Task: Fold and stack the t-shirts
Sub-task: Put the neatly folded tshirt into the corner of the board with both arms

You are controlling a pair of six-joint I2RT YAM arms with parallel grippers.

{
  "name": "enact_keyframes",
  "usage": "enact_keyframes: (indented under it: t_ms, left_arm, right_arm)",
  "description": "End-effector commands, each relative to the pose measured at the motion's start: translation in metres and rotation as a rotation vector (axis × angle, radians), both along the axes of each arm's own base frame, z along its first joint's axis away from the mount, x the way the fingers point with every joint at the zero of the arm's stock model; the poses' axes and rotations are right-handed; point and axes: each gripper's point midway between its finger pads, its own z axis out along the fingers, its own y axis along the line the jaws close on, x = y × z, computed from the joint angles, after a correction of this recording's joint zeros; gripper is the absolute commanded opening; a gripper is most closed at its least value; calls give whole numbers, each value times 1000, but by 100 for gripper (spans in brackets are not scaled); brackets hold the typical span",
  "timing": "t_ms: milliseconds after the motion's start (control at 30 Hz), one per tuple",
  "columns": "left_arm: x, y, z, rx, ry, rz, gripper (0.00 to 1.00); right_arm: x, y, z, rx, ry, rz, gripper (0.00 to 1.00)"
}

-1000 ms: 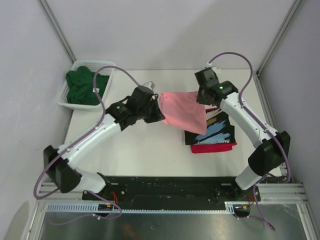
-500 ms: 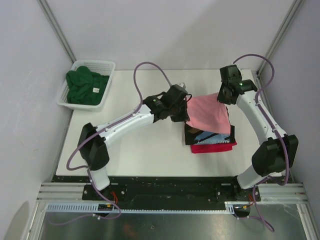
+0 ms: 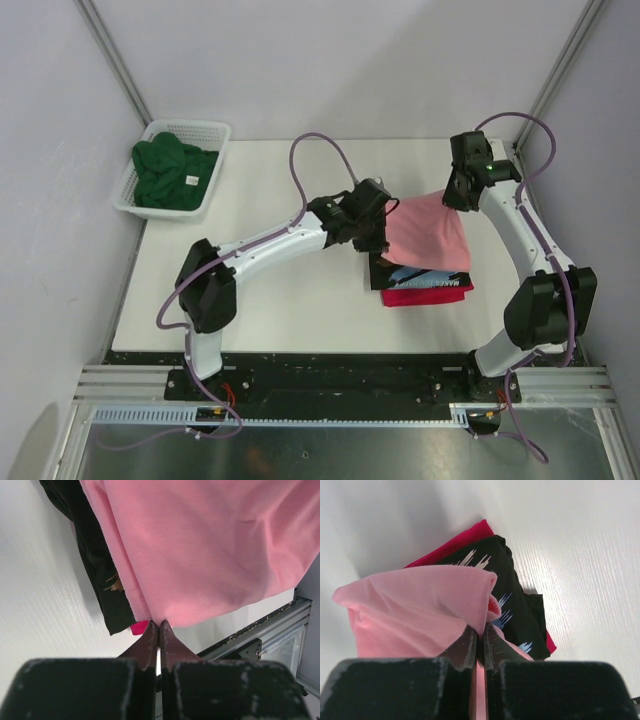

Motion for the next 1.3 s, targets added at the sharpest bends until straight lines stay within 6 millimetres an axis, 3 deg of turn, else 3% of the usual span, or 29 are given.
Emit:
enact_keyframes:
  t_ms: [0,133,200,300,367,467,567,700,867,1033,1167,1267]
  left_arm:
    - [-1,-12,4,-38,0,3,0]
    - [-9,-12,-20,-15,46,-10,0]
    - [-16,-13,-39,-6,81,-23,0]
    - [-29,-13,-74,21,148,-43,0]
    - [-36,-8,-92,44,175,-50,7]
    - [-36,-2,-91,48,152,-58,29]
    - [-33,-7,-65,4,103,-97,45]
    - [-35,-6,-25,-62,45,-137,51]
    - [-35,25,6,-88,-24,-110,52]
    - [-19,99,-5,-38,-42,32,53]
    - [-14,156,-27,2,-17,124,53]
    - [-14,184,-34,14,-16,173,54]
  right_arm:
    - [10,-6,-10,-19,3,-3,0]
    - [11,-9,-28,-31,38,-11,0]
    - [12,-15,-40,-49,63,-23,5]
    - [16,-26,-56,-90,98,-43,32]
    - [20,-31,-59,-103,105,-47,53]
    - [24,-33,-49,-102,93,-56,70]
    - [25,-25,-27,-67,55,-47,73]
    - [20,9,-3,21,-10,13,74]
    - [21,76,-6,226,-55,153,73]
    - [36,155,-17,385,-91,310,72]
    - [48,203,-38,470,-62,369,72]
    - [52,236,-55,502,-45,399,72]
